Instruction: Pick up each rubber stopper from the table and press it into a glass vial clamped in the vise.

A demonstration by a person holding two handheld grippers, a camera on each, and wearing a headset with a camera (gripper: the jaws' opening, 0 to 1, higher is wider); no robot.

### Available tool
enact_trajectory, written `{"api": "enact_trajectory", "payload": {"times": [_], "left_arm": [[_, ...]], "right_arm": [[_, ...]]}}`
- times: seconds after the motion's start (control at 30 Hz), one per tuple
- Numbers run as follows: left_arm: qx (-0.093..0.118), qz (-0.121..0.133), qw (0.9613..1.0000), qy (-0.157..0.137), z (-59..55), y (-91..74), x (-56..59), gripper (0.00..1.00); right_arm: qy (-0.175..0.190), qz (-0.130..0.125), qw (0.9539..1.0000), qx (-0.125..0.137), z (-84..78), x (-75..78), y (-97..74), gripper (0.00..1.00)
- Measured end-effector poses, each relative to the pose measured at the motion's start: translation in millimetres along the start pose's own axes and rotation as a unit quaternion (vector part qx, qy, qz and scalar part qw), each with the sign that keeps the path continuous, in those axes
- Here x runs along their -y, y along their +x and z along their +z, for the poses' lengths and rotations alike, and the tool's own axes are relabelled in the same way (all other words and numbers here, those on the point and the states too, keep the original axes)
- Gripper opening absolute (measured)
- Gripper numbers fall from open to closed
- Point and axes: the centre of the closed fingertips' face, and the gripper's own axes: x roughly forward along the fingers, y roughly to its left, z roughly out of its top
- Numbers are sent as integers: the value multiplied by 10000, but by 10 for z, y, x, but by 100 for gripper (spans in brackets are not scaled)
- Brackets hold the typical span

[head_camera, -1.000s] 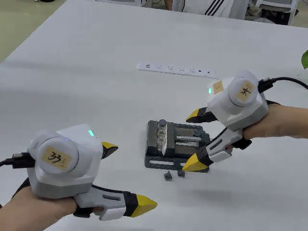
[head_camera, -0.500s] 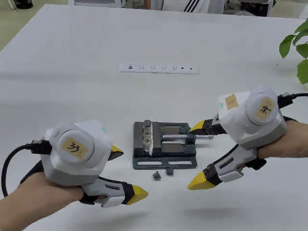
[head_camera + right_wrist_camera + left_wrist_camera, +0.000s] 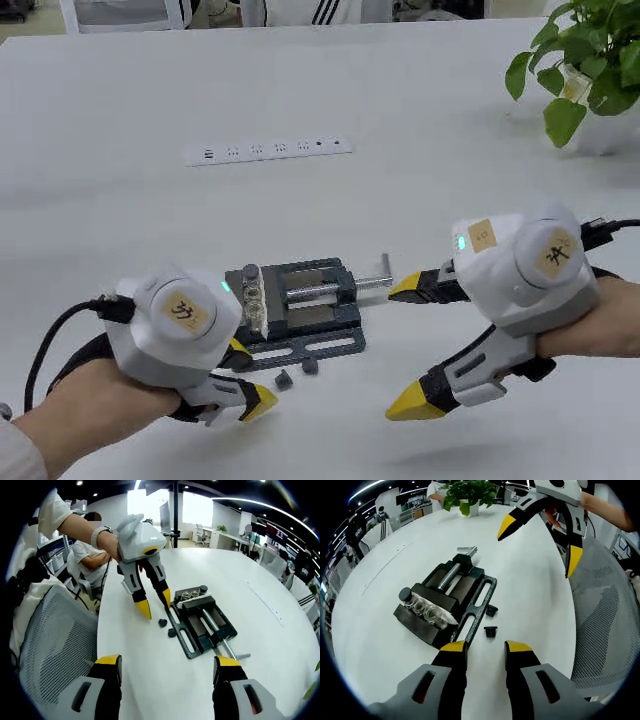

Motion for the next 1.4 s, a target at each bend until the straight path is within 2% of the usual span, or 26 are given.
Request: {"api": "enact_trajectory", "payload": {"times": [0.13, 0.27, 0.37, 0.47, 0.53, 0.77, 1.1, 1.2, 1.27, 1.3, 1.37, 1.4], "left_arm": [[-83, -98, 9999, -48, 45, 65, 60, 20], [-156, -64, 9999, -9, 64, 93, 27, 16], [-243, -83, 9997, 26, 70, 115, 49, 12], [-373, -109, 9992, 56, 60, 141, 61, 12], [-382, -145, 9992, 35, 79, 148, 89, 10], [-493, -166, 9986, 73, 85, 190, 71, 7], [-564, -240, 9980, -177, 55, 204, 55, 6], [-526, -258, 9981, -183, 46, 196, 56, 5], [-342, -318, 9989, -63, 82, 179, 79, 5], [-268, -282, 9991, -149, 93, 157, 68, 5], [56, -281, 9995, -162, 171, 109, 39, 5], [24, -224, 9995, -214, 157, 80, 13, 5]], "right_arm": [[84, -55, 9999, 39, -43, -16, -43, 72], [175, -90, 9997, 114, -70, -24, -74, 72], [243, -134, 9995, 162, -90, -26, -93, 72], [313, -175, 9992, 197, -118, -25, -107, 71], [344, -192, 9990, 211, -135, -23, -114, 71], [431, -238, 9985, 230, -187, 0, -132, 70], [491, -268, 9981, 244, -203, -5, -129, 69], [460, -230, 9983, 272, -163, -42, -107, 69], [443, -192, 9984, 286, -140, -63, -99, 69], [401, -164, 9986, 294, -121, -77, -97, 68], [332, -146, 9989, 286, -89, -89, -103, 68], [298, -128, 9991, 284, -74, -97, -108, 68]]}}
